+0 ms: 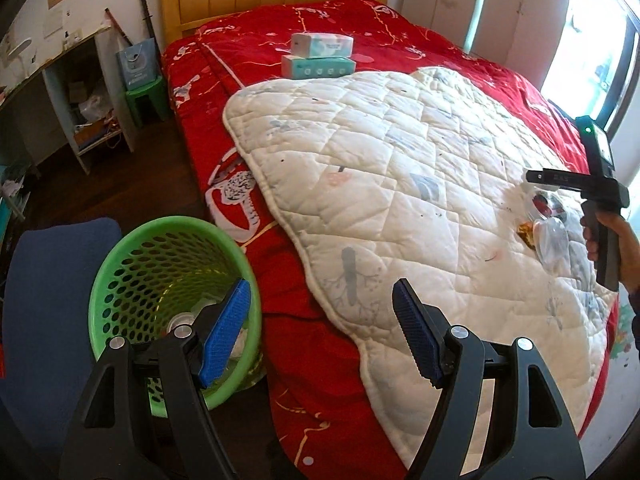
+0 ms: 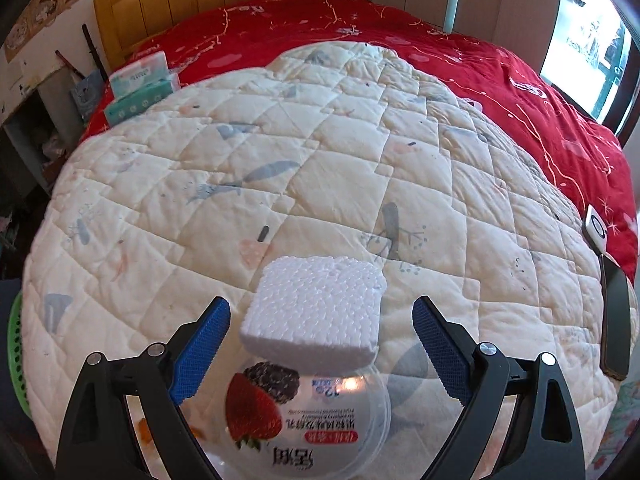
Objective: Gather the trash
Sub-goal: 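Grasp the white foam block with the right tool and lift it, then grasp the clear plastic dome with the left tool while the right tool holds the foam block, then carry the dome and foam block toward the wastebasket with both tools, then open the left tool over the green wastebasket to drop the clear dome, then lower the foam block into the wastebasket and open the right tool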
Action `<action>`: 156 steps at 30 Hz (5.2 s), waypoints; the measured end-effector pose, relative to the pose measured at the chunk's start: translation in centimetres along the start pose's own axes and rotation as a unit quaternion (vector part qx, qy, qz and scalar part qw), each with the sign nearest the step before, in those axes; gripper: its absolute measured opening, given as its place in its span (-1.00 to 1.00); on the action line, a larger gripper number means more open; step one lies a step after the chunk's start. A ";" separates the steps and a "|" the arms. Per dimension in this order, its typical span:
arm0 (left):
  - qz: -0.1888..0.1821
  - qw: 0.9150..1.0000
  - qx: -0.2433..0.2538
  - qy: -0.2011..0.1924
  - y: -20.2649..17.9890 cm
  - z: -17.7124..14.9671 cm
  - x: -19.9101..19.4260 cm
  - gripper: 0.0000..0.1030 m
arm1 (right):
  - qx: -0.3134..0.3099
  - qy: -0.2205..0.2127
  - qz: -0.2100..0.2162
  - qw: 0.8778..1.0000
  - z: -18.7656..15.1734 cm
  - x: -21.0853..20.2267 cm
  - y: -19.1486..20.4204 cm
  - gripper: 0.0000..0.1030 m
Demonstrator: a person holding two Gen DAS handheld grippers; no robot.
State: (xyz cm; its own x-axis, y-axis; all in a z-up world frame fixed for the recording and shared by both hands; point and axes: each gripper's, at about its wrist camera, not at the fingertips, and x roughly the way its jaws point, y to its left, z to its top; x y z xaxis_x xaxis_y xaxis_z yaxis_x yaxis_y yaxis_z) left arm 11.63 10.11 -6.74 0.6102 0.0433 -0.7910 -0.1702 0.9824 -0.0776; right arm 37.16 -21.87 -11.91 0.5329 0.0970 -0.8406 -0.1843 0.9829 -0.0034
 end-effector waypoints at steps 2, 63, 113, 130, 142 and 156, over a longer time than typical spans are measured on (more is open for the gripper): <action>-0.002 1.000 0.004 0.001 -0.5 0.2 0.2 0.41 | -0.001 0.003 -0.003 1.000 0.1 0.5 -0.1 0.73; -0.150 0.965 0.215 -0.001 -26.4 1.7 7.2 0.25 | 0.028 -0.067 0.052 0.996 -8.3 -11.7 -8.5 0.16; 0.051 0.992 -0.117 -0.005 14.3 -3.7 0.3 0.26 | -0.117 -0.060 0.201 0.971 -9.6 -15.9 19.8 0.16; 0.044 0.988 -0.151 -0.005 16.7 -5.4 0.1 0.42 | -0.136 -0.046 0.222 0.964 -10.0 -15.2 23.2 0.16; 0.067 0.984 -0.164 -0.029 17.9 -6.8 -3.5 0.42 | -0.165 -0.036 0.247 0.954 -10.3 -14.7 27.4 0.16; 0.094 0.975 -0.196 -0.049 20.9 -8.8 -7.0 0.42 | -0.202 -0.004 0.282 0.938 -11.2 -12.6 35.4 0.16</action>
State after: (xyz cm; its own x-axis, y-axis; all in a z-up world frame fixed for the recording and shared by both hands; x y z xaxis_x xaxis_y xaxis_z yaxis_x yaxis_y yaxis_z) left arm -3.03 28.73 -8.21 0.6082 0.2515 -0.7529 -0.5566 0.8114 -0.1786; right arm 14.66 9.98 -7.47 0.2617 0.5871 -0.7661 -0.7359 0.6349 0.2352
